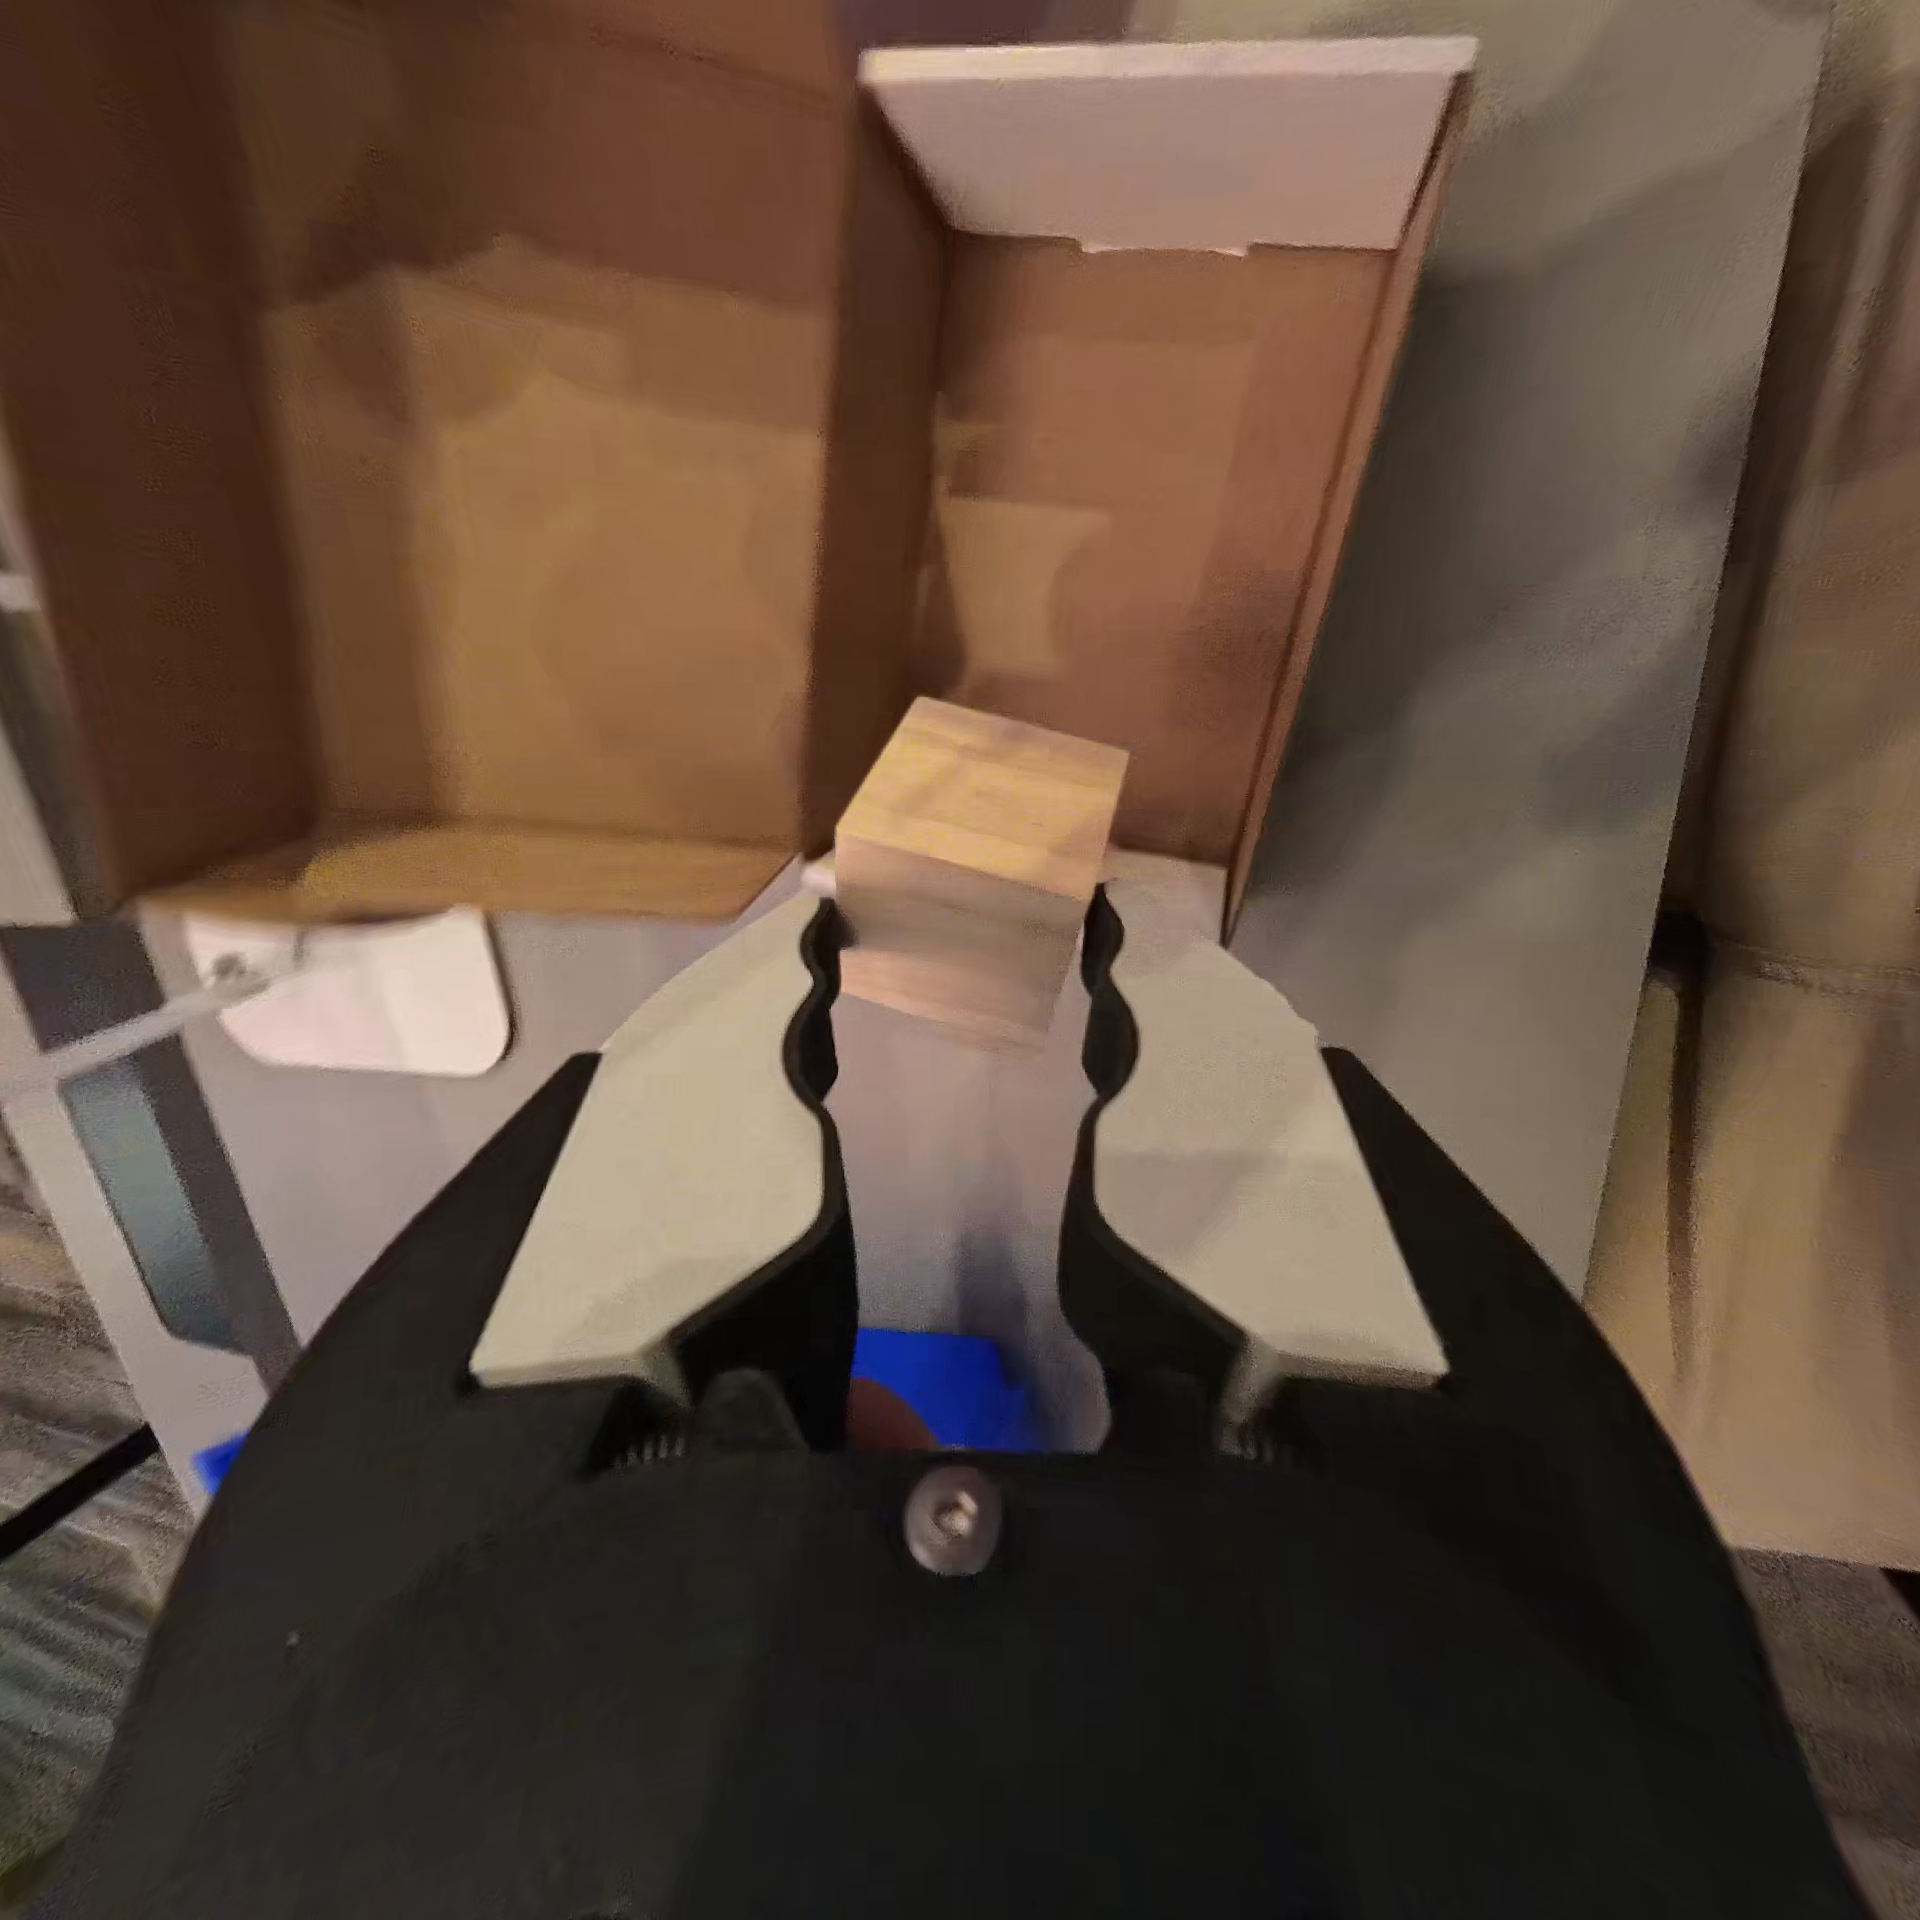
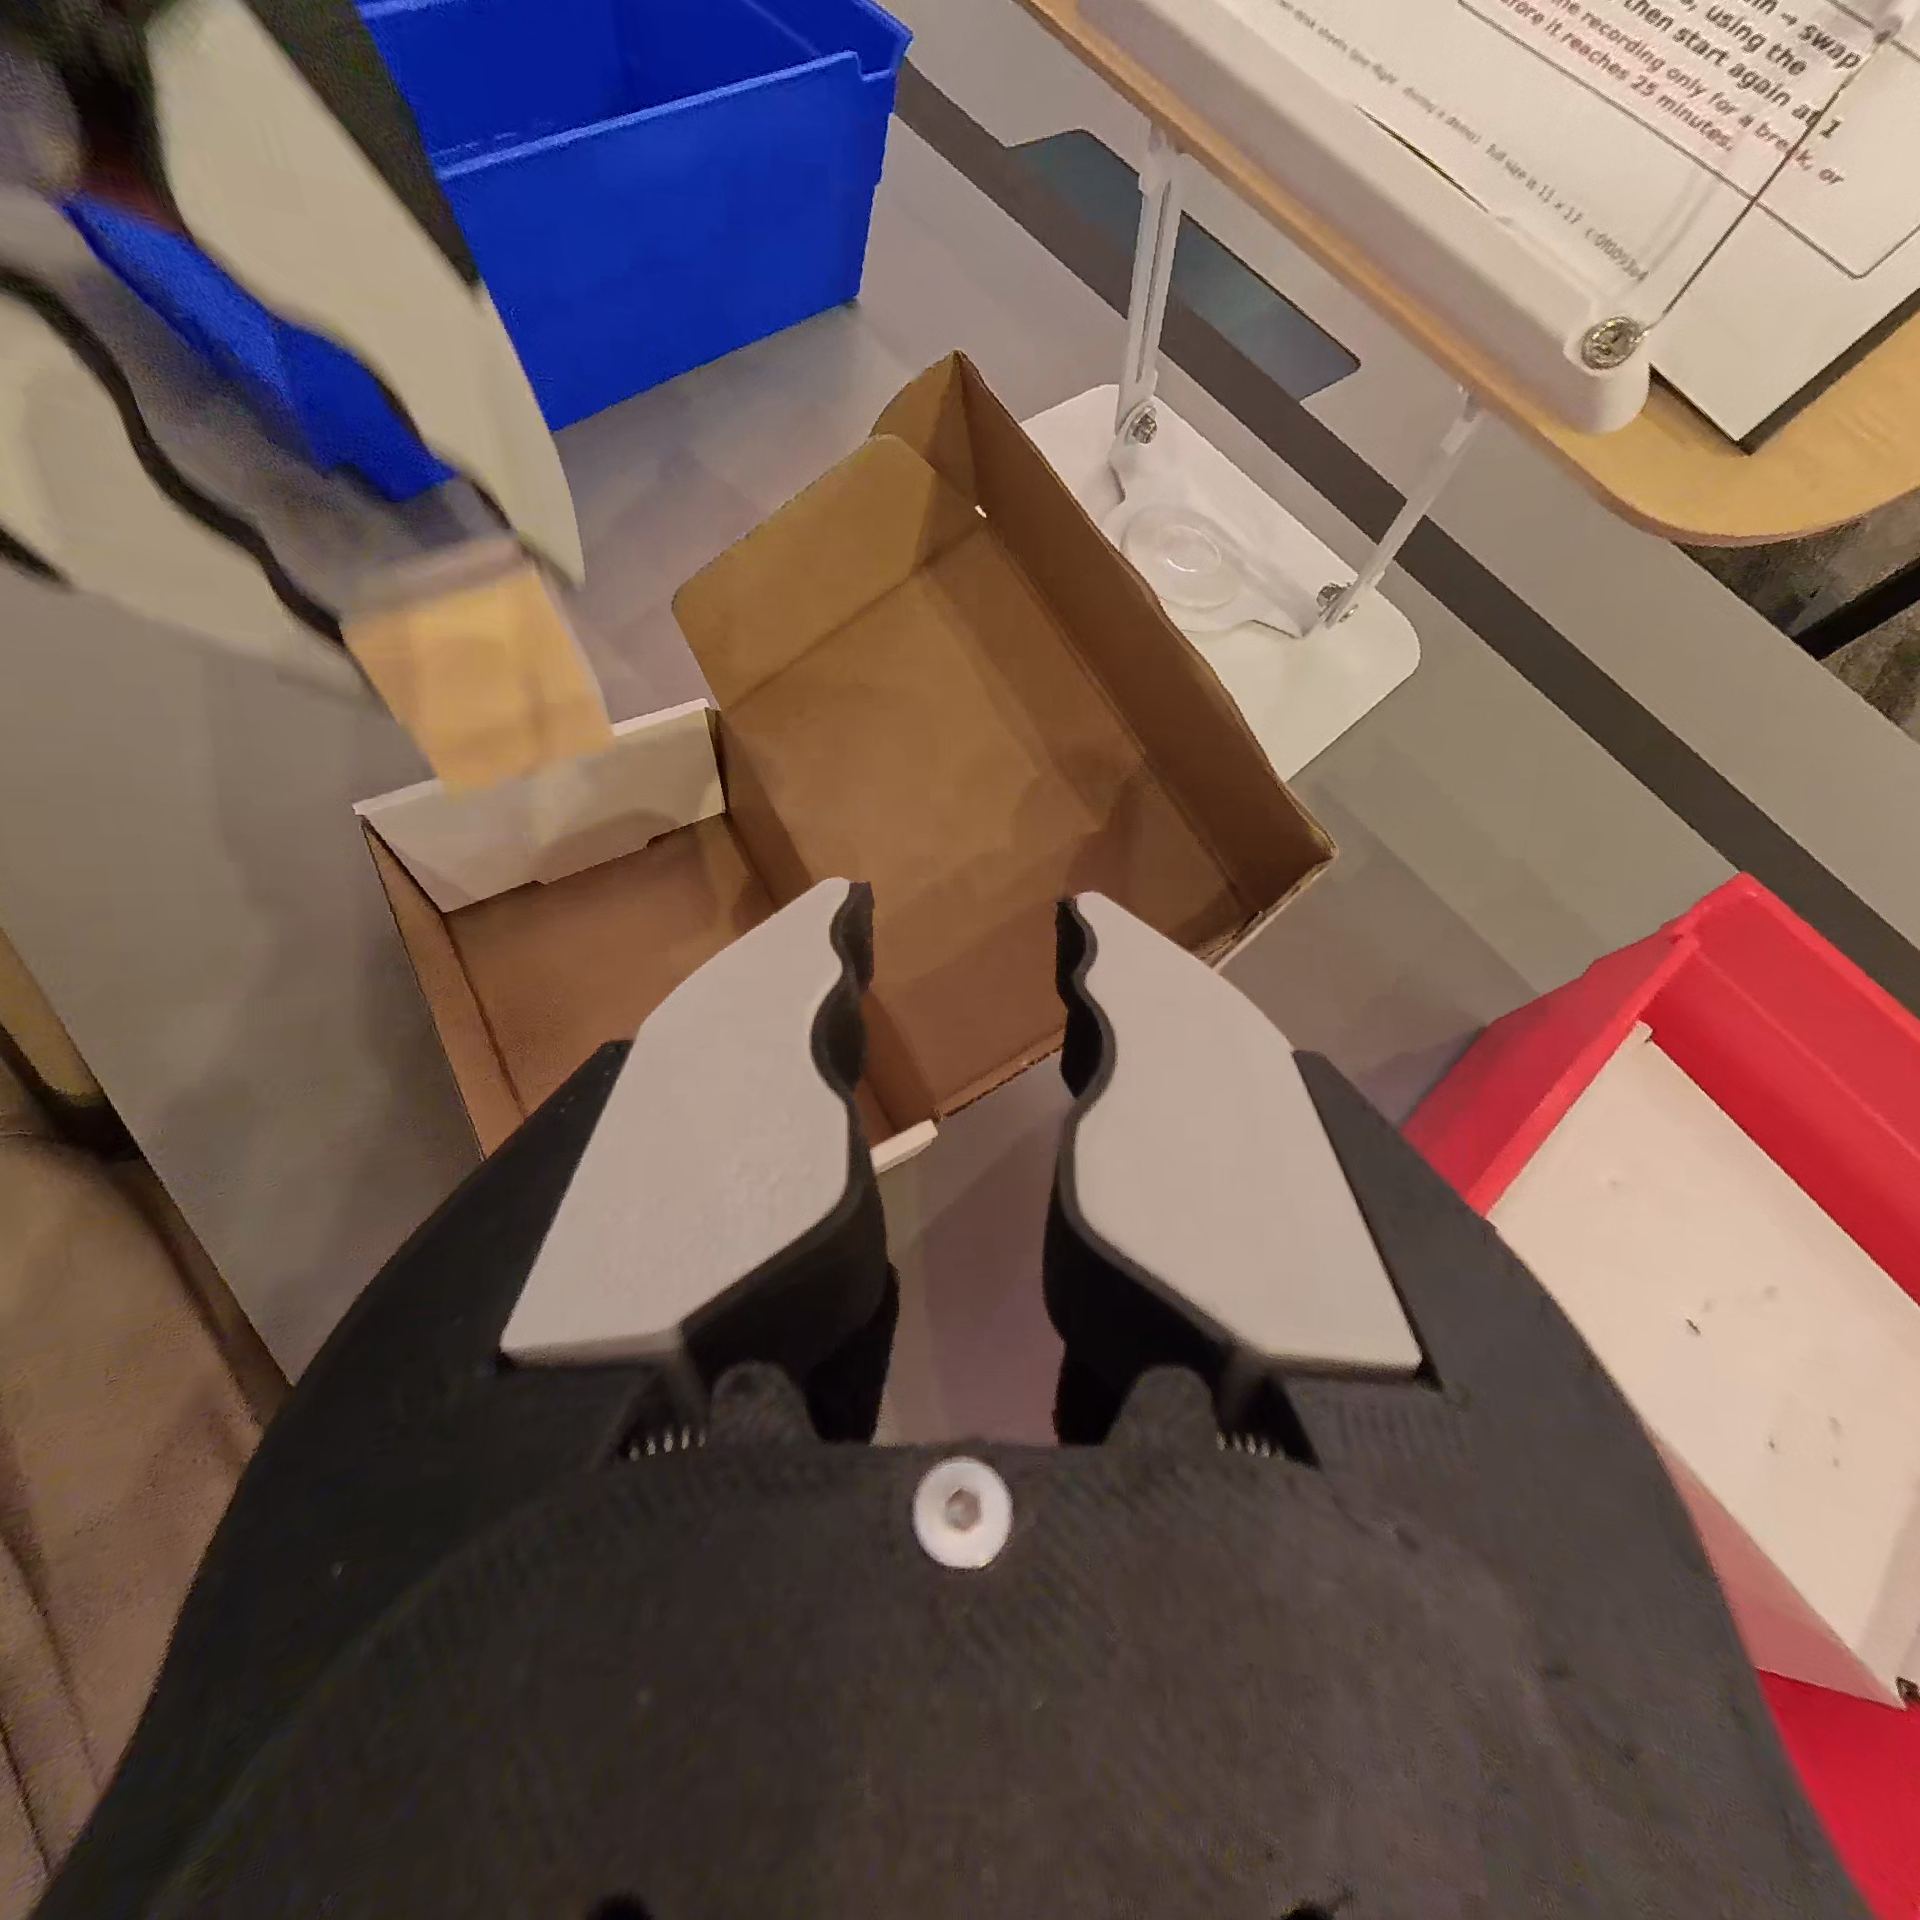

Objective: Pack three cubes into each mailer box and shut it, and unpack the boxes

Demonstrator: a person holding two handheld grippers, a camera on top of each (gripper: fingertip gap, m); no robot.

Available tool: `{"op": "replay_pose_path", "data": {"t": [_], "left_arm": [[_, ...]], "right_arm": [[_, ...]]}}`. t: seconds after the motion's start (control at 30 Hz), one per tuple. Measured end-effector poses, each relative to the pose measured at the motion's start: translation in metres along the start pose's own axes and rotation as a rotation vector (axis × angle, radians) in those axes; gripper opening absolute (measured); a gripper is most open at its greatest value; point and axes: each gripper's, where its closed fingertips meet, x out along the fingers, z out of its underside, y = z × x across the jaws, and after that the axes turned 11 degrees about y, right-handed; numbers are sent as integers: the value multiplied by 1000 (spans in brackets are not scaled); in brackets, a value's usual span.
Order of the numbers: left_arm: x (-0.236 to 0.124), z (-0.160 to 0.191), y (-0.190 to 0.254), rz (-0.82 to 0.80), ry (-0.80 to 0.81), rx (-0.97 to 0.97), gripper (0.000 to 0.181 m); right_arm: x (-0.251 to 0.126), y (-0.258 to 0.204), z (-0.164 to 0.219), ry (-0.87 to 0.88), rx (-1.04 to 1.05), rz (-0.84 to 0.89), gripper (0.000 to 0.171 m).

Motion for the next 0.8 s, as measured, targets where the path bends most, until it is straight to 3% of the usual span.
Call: {"op": "replay_pose_path", "data": {"t": [0.23, 0.47, 0.53, 0.6, 0.7, 0.8], "left_arm": [[48, 15, 19, 162, -252, 26, 45], [65, 25, 16, 141, -370, 16, 46], [64, 22, 12, 93, -361, 48, 62], [58, 18, 13, 81, -328, 60, 78], [30, 11, 6, 31, -228, 33, 77], [-24, 29, -14, -73, -148, -42, 74]], "right_arm": [[-1, 3, 2, 7, 10, -2, 32], [-1, 3, 3, 8, 12, -8, 33], [-2, 3, 2, 11, 10, -7, 33], [-3, 4, 1, 14, 8, -4, 33], [-6, 5, 0, 18, 8, 2, 33], [-9, 5, 1, 16, 16, -1, 32]]}}
